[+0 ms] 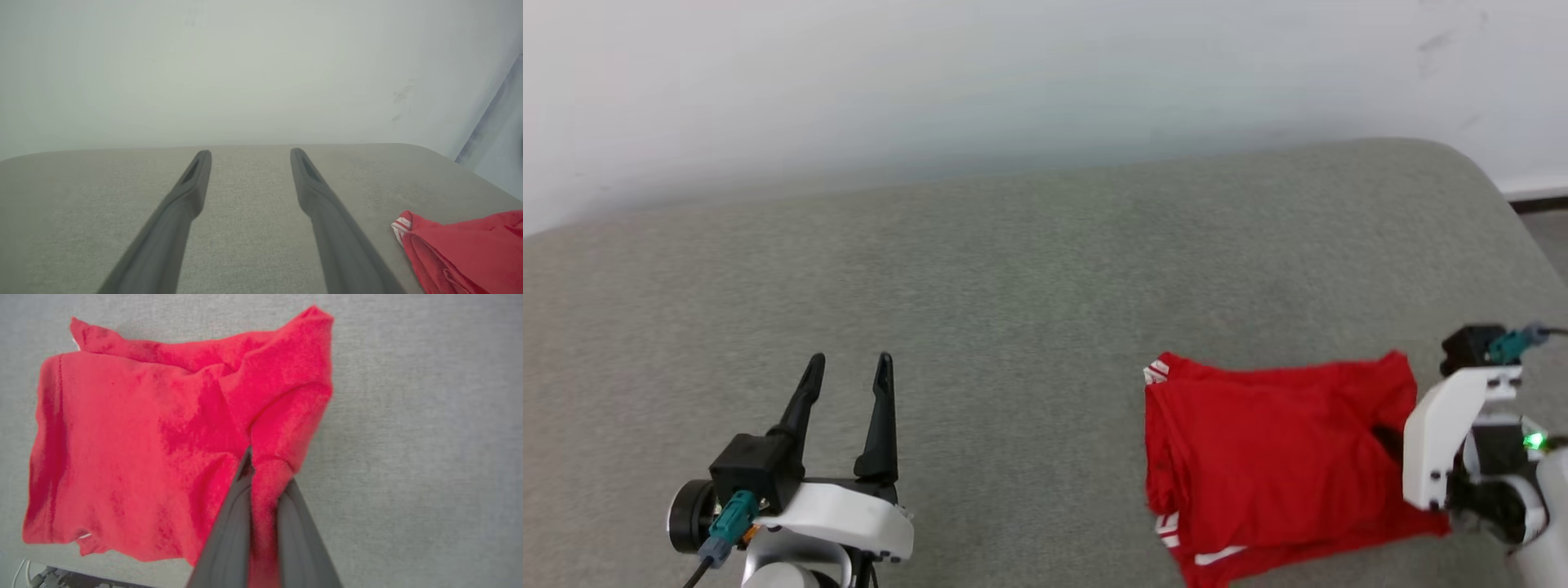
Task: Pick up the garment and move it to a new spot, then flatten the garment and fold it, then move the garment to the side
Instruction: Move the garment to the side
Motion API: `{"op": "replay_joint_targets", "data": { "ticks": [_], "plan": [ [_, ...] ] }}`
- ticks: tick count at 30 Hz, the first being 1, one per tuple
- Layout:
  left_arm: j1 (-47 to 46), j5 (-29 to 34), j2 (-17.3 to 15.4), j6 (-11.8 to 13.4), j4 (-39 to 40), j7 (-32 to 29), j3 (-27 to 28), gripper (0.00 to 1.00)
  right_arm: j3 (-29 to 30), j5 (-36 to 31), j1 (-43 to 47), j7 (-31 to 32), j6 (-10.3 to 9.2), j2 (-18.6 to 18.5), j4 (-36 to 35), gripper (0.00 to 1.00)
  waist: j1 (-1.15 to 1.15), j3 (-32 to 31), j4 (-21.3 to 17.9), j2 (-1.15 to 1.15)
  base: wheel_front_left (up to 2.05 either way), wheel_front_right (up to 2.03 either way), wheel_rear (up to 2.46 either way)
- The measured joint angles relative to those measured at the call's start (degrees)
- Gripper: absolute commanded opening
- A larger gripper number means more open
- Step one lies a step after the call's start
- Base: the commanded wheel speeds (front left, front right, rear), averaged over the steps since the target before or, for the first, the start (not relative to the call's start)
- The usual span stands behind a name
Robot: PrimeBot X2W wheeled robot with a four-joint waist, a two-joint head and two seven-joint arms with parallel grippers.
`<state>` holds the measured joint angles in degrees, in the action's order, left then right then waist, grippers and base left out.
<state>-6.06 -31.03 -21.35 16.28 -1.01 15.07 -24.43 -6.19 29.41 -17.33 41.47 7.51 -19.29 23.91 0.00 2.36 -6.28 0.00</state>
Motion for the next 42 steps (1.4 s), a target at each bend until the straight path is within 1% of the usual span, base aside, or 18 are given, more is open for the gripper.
{"op": "replay_joint_targets", "data": {
  "ticks": [3,6,10,15,19,21,23,25,26,28,29,30,33,37,42],
  "plan": [
    [-1.13,0.65,-0.2,-0.16,1.03,-0.04,-0.32,1.0,0.64,-2.7,-3.61,-1.8,0.01,-0.29,1.0,0.0,0.0,1.55,-2.89,0.0,0.0,0.0,0.0],
    [-4.28,1.6,-0.6,-0.8,2.24,-0.8,-0.86,1.0,2.25,-5.59,-7.39,-4.59,0.0,-0.78,2.9,0.0,0.0,4.62,-4.99,0.0,0.0,0.0,0.0],
    [-9.03,3.33,-1.58,-2.12,3.77,-2.64,-1.99,1.0,4.9,-10.82,-12.16,-8.95,0.02,-2.93,5.99,0.0,0.0,9.69,-7.24,0.0,0.0,0.0,0.0],
    [-15.16,5.52,-1.93,-3.55,5.42,-4.27,-3.37,1.0,12.77,-15.18,-17.63,-15.27,0.01,-6.3,11.22,0.0,0.01,16.5,-8.83,0.0,0.0,0.0,0.0],
    [-18.78,6.7,-2.03,-4.19,6.48,-5.16,-4.0,1.0,18.18,-19.15,-21.29,-20.62,0.01,-7.8,13.76,0.0,0.01,21.47,-9.17,0.0,0.0,0.0,0.0],
    [-20.2,7.04,-2.01,-4.37,6.9,-5.45,-4.28,1.0,20.49,-20.89,-22.92,-23.03,0.01,-7.75,14.85,0.0,0.01,23.6,-9.1,0.0,0.0,0.0,0.0],
    [-21.07,7.43,-2.03,-4.52,7.51,-5.84,-4.58,1.0,21.08,-22.38,-23.87,-24.71,0.01,-7.4,15.85,0.0,0.01,25.4,-8.93,0.0,0.0,0.0,0.0],
    [-21.53,7.8,-2.26,-4.52,8.04,-6.45,-4.72,1.0,21.53,-22.98,-24.71,-25.03,0.01,-5.77,17.72,0.0,0.01,26.96,-8.75,0.0,0.0,0.0,0.0],
    [-21.57,8.18,-2.65,-4.47,8.06,-6.9,-4.87,1.0,21.37,-23.45,-24.83,-26.13,0.01,-4.9,18.23,0.0,0.01,27.6,-8.67,0.0,0.0,0.0,0.0],
    [-21.7,8.31,-2.99,-4.43,8.37,-7.25,-4.85,1.0,21.7,-24.82,-25.48,-28.4,0.02,-3.92,19.29,0.32,0.01,28.64,-8.51,0.0,0.0,0.0,0.0],
    [-21.85,8.34,-3.12,-4.35,8.43,-7.35,-4.9,1.0,22.17,-25.35,-25.97,-29.09,0.02,-3.63,20.07,0.77,0.01,29.02,-8.44,0.0,0.0,0.0,0.0],
    [-22.0,8.36,-3.14,-4.35,8.48,-7.42,-4.99,1.0,22.84,-25.98,-26.21,-29.65,0.02,-3.44,20.86,1.0,0.01,29.25,-8.37,0.0,0.0,0.0,0.0],
    [-22.3,8.5,-3.14,-4.35,8.55,-7.45,-5.16,1.0,24.76,-28.74,-26.4,-31.21,0.02,-3.2,22.88,1.0,0.01,29.2,-8.2,0.0,0.0,0.0,0.0],
    [-21.96,8.08,-2.9,-4.11,7.89,-6.79,-5.14,1.0,27.19,-32.22,-26.47,-33.28,0.02,-3.39,24.1,1.0,0.01,27.64,-8.31,0.0,0.0,0.0,0.0],
    [-19.3,6.69,-2.16,-3.92,5.78,-4.77,-5.1,1.0,27.38,-34.86,-26.28,-33.9,0.02,-2.68,24.06,1.0,0.01,24.02,-8.96,0.0,0.0,0.0,0.0]
  ]
}}
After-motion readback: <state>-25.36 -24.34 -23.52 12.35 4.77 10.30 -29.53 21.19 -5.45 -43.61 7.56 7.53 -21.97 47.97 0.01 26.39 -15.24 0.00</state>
